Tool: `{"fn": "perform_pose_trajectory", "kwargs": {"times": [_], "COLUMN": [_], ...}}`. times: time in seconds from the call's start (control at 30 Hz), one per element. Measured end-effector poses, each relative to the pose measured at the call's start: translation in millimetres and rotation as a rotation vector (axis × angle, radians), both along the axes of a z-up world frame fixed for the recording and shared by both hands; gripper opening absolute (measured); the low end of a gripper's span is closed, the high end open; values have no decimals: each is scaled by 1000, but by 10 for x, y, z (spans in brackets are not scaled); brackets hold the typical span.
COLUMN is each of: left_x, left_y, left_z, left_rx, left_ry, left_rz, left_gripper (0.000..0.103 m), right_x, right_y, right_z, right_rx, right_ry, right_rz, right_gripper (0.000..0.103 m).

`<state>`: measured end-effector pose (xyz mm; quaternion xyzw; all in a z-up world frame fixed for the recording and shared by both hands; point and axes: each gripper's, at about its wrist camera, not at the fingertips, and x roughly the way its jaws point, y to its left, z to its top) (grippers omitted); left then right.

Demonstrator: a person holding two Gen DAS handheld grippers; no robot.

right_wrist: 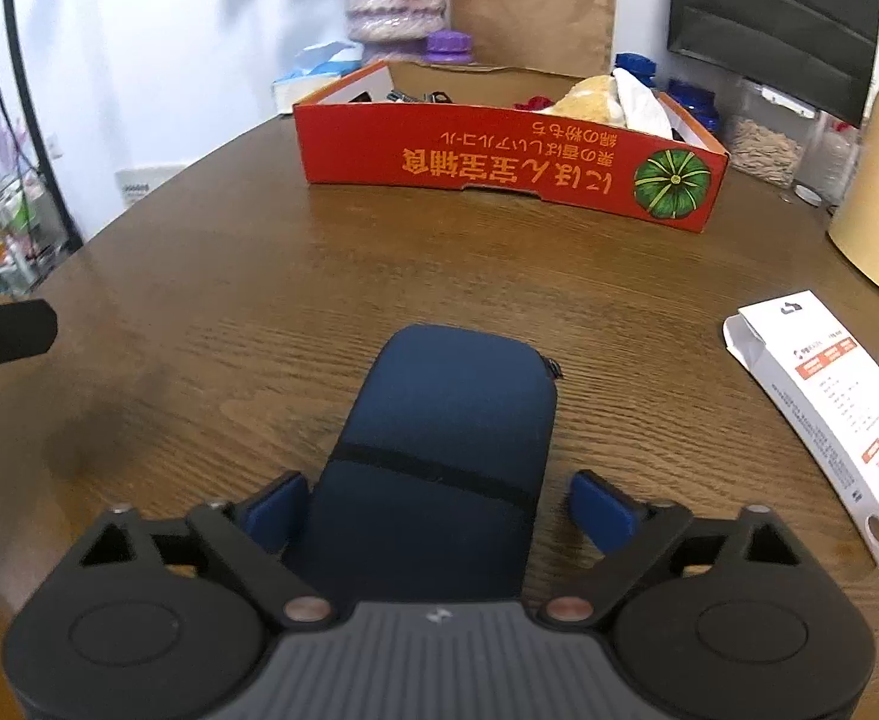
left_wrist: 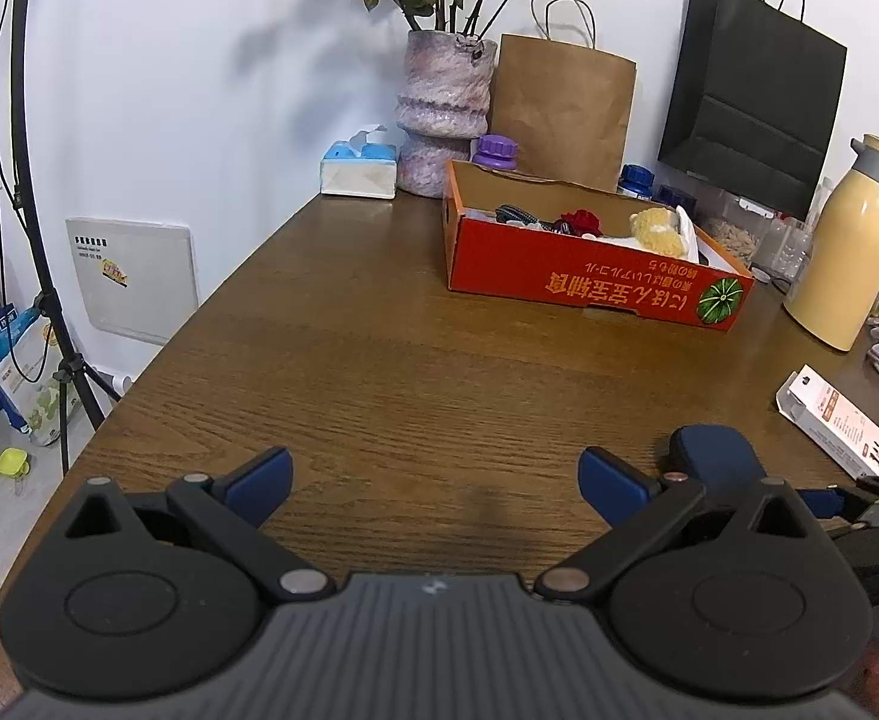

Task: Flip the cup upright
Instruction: 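Grasp the navy blue zip case with the right tool, then grasp the white product card box with the left tool while the right tool holds the navy case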

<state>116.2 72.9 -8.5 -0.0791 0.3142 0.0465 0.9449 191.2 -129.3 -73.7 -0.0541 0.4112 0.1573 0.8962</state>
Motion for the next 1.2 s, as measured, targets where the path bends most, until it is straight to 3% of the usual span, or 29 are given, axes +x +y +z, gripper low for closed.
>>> {"fn": "perform_pose_trajectory", "kwargs": {"times": [0.13, 0.43, 0.87, 1.2], "left_x": [-5, -19, 36, 198], "left_y": [-32, -85, -262, -713], "left_z": [-1, 3, 71, 116], "left_rx": [-1, 9, 17, 2], "left_ry": [3, 8, 3, 23], "left_rz": [-7, -15, -15, -34], "left_gripper": [103, 103, 103, 103], "right_x": [10, -78, -233, -239], "right_y": [-73, -161, -375, -894], "right_z": [13, 39, 183, 409], "right_rx": [8, 48, 85, 107], "right_ry": [-10, -65, -160, -232], "right_rz": [14, 37, 63, 18], "right_gripper": [76, 62, 60, 60]}}
